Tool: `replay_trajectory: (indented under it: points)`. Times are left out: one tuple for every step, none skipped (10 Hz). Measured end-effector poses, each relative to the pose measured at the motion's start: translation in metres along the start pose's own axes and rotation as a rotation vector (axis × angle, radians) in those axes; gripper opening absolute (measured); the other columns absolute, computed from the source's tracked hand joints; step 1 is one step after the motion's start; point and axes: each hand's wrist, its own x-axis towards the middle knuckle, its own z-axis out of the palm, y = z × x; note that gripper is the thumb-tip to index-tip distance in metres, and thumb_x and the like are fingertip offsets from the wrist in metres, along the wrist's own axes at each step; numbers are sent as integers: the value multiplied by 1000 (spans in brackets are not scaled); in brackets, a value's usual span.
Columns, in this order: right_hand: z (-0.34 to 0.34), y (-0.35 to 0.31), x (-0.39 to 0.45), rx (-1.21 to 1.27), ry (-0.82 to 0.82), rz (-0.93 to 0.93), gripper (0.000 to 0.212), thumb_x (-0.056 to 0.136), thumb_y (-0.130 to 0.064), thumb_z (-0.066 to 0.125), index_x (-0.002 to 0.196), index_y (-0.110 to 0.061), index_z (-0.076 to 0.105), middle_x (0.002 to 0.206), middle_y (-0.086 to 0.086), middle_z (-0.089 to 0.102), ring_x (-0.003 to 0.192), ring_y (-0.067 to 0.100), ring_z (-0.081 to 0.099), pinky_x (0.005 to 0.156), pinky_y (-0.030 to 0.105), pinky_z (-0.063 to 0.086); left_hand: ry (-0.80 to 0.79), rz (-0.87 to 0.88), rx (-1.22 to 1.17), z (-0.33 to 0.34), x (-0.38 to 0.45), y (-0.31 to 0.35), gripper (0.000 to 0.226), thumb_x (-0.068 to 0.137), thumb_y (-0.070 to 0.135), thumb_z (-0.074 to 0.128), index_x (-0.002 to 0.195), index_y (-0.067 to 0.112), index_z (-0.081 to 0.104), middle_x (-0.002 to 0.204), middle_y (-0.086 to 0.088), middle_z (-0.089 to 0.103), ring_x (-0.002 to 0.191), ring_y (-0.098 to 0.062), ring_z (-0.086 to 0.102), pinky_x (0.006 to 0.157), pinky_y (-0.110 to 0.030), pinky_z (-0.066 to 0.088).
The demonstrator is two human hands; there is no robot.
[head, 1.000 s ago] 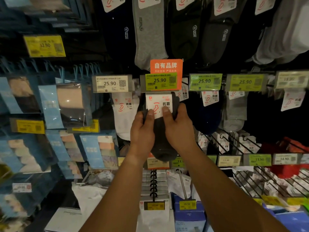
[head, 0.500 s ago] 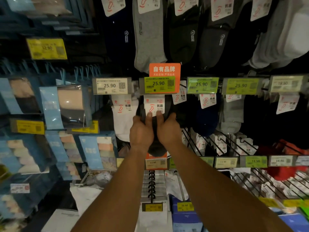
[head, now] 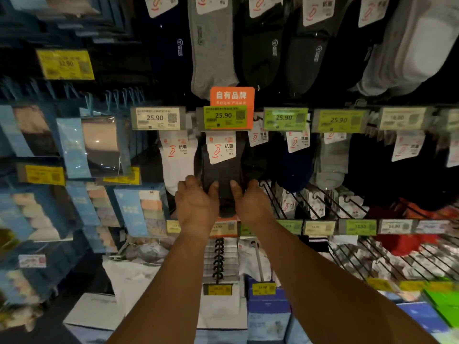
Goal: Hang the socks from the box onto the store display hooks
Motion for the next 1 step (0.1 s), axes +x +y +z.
replay_trajectory:
  points:
    - [-37,22,-11,-15,58,-29,49,100,-51,42,114,-5,50,108,16,63,102,33,60,71,30,37,10,95,53,0,-13,31,37,95,39,64,106,3,61,107,-20,62,103,-38,58,85,-42,44]
